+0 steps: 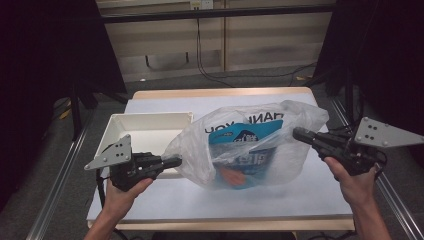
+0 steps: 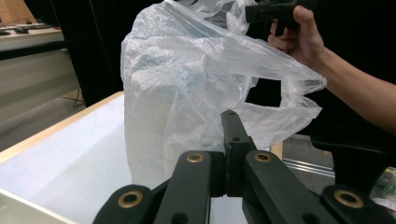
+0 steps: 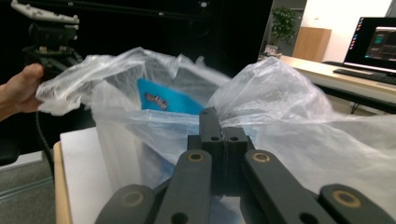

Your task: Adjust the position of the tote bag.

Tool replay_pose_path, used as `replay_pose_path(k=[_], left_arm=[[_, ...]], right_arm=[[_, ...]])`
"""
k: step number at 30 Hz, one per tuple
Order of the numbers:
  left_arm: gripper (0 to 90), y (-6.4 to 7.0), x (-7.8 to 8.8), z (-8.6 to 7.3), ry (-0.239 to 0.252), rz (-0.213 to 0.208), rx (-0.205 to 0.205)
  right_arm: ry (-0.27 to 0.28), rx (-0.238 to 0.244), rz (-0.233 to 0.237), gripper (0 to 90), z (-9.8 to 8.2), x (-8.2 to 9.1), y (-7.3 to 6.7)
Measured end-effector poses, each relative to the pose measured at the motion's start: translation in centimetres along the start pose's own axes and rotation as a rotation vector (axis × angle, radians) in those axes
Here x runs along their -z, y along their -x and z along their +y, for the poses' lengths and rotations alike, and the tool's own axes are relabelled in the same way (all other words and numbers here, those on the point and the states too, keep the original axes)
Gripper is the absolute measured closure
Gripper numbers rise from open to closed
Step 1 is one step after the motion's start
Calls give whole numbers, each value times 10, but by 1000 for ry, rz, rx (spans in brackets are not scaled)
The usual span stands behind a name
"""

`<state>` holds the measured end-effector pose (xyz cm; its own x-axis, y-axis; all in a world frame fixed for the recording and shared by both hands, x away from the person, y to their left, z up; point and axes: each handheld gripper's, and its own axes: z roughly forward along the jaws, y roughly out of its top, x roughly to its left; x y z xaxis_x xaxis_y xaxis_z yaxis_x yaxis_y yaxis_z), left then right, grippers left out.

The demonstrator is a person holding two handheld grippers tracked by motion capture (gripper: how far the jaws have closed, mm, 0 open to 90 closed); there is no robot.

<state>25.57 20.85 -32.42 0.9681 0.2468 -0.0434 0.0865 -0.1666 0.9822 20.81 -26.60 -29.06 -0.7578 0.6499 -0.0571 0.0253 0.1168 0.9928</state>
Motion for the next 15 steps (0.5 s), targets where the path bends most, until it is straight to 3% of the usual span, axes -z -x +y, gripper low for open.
replay_pose_path(k=[11,15], left_arm=[[900,-9,-3,2,3,16,26],[900,-13,-1,-1,5,29,43]], right_arm=[[79,13,-55,900,34,6,22],[133,0,-106,900,41,10,27]])
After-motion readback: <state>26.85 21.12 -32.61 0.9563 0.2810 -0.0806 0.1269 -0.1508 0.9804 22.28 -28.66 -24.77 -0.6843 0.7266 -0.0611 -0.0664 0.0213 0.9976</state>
